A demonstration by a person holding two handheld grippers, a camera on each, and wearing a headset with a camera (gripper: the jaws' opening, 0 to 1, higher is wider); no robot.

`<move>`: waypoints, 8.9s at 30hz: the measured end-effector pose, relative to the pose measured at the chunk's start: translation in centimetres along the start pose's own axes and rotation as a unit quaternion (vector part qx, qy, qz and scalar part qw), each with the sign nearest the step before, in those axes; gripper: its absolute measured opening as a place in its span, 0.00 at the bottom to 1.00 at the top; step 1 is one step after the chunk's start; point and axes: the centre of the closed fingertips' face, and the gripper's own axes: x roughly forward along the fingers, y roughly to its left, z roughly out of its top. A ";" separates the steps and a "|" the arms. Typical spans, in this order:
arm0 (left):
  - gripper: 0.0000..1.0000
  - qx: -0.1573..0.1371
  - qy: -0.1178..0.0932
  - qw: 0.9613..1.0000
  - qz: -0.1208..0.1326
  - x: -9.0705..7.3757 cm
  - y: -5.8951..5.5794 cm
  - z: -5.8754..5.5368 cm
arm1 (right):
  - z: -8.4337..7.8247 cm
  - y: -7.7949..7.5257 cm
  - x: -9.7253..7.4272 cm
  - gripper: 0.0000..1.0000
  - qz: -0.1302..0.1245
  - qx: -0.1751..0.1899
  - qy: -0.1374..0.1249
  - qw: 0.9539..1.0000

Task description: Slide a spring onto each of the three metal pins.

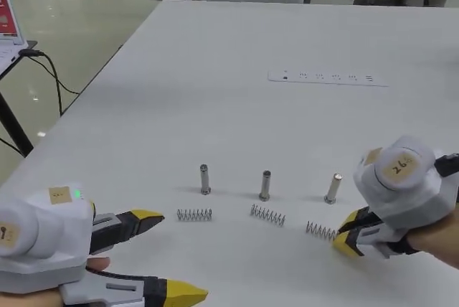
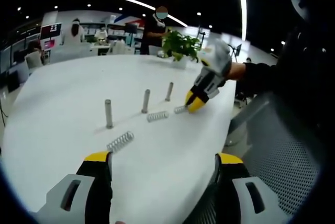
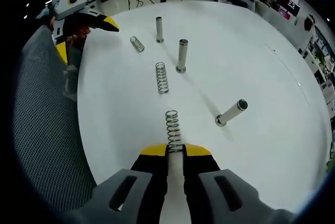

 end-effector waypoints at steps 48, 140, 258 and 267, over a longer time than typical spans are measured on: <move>0.65 0.104 0.009 0.989 -0.104 4.0 -2.5 6.4 | 4.9 2.0 -2.9 0.07 0.013 -0.031 -0.047 0.998; 0.03 0.130 -0.028 0.976 -0.172 4.9 -5.9 6.6 | 8.9 8.1 -4.7 0.08 0.104 -0.163 -0.117 0.974; 0.15 0.130 -0.018 0.973 -0.189 5.1 -6.6 5.6 | 10.6 10.3 -5.7 0.08 0.117 -0.198 -0.096 0.968; 0.21 0.118 -0.020 0.976 -0.184 5.0 -6.3 5.5 | 9.7 9.1 -5.9 0.08 0.106 -0.189 -0.084 0.973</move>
